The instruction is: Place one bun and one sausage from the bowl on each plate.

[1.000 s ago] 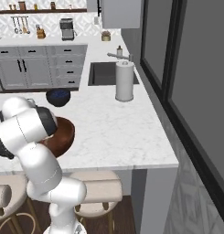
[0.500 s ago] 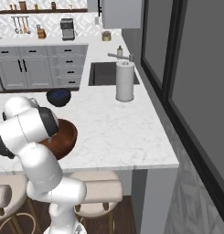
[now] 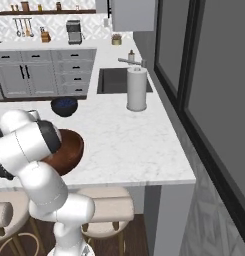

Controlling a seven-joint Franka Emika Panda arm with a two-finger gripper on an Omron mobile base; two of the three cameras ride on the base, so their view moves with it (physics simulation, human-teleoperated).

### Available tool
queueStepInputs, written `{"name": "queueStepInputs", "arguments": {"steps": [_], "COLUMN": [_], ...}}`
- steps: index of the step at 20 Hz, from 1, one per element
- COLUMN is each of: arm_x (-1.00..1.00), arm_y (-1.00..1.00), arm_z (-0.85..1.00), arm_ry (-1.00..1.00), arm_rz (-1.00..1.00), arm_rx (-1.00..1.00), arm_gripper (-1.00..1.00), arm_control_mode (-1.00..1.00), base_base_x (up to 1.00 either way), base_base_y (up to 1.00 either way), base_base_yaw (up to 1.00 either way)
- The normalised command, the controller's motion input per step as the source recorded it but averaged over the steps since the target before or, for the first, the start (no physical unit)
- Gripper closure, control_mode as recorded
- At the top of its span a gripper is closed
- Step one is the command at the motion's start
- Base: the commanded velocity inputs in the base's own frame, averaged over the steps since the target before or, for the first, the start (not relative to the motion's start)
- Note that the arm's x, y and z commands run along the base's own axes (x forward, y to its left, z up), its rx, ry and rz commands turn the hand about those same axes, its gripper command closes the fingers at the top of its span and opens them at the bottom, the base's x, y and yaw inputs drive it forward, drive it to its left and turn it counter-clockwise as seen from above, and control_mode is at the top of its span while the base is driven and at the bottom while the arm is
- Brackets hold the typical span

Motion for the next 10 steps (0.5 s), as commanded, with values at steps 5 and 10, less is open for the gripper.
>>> {"name": "queueStepInputs", "arguments": {"steps": [5, 10], "arm_x": [0.07, 0.07], "arm_y": [-0.1, -0.71], "arm_z": [-0.98, -0.95], "arm_ry": [0.01, 0.0], "arm_rz": [0.0, 0.01], "arm_rx": [-0.08, -0.22], "arm_gripper": [-1.0, -1.0], "arm_control_mode": [-1.0, -1.0], "base_base_x": [0.0, 0.0], "base_base_y": [0.0, 0.0], "base_base_yaw": [0.0, 0.0]}}
